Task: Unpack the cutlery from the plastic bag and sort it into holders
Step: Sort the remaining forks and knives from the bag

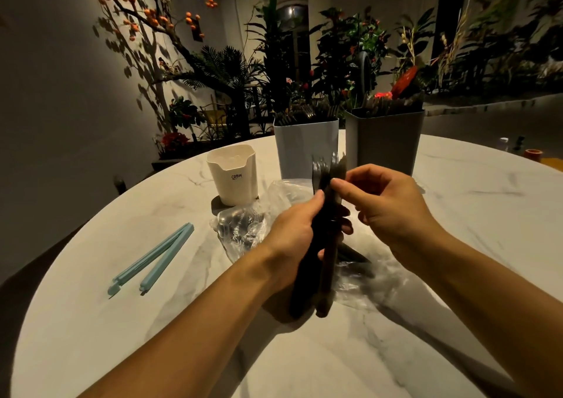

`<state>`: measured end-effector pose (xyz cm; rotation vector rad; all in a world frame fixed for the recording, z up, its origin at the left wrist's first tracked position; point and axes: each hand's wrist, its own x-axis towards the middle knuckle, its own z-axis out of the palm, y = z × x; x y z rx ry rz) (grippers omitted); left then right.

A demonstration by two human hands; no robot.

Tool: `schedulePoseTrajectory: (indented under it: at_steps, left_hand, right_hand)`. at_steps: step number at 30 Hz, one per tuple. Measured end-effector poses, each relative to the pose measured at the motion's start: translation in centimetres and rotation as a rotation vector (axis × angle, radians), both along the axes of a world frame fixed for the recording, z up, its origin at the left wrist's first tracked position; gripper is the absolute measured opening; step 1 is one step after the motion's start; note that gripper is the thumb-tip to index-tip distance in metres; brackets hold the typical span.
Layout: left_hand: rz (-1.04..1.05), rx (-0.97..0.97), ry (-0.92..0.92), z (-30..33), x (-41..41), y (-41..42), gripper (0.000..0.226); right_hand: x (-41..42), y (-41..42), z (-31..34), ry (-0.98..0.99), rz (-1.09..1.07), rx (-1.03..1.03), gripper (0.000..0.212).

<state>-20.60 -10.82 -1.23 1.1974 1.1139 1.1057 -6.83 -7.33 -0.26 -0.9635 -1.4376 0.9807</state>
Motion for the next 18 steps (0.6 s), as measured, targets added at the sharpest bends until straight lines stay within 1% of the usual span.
schedulePoseTrajectory:
  at_steps: [2, 7, 11, 14, 16, 18]
  left_hand:
    - [0.024, 0.031, 0.022, -0.13, 0.16, 0.09, 0.040]
    - [0.009, 0.041, -0.104, -0.15, 0.17, 0.25, 0.036]
    - [0.030, 0.083, -0.114, -0.03, 0.40, 0.24, 0.031]
    - [0.091, 0.145, -0.036, -0.21, 0.47, 0.32, 0.025]
    - [0.121, 0.202, 0.026, -0.45, 0.52, 0.32, 0.023]
    - [0.131, 0.218, 0.062, -0.62, 0.60, 0.39, 0.024]
  right_hand:
    - [0.03, 0.17, -0.29, -0.012, -0.034, 0.021, 0.010]
    - [-0.14, 0.37, -0.87, -0.043, -0.006, 0.010, 0.010]
    - [-0.10, 0.75, -1.00, -0.034, -0.066, -0.012, 0.011]
    - [0.04, 0.74, -0.77, -0.012, -0.080, 0.000, 0.010]
    - [0.13, 0.61, -0.53, 0.002, -0.039, 0.006, 0.011]
    - [0.13, 0.41, -0.40, 0.032, 0.022, -0.004, 0.012]
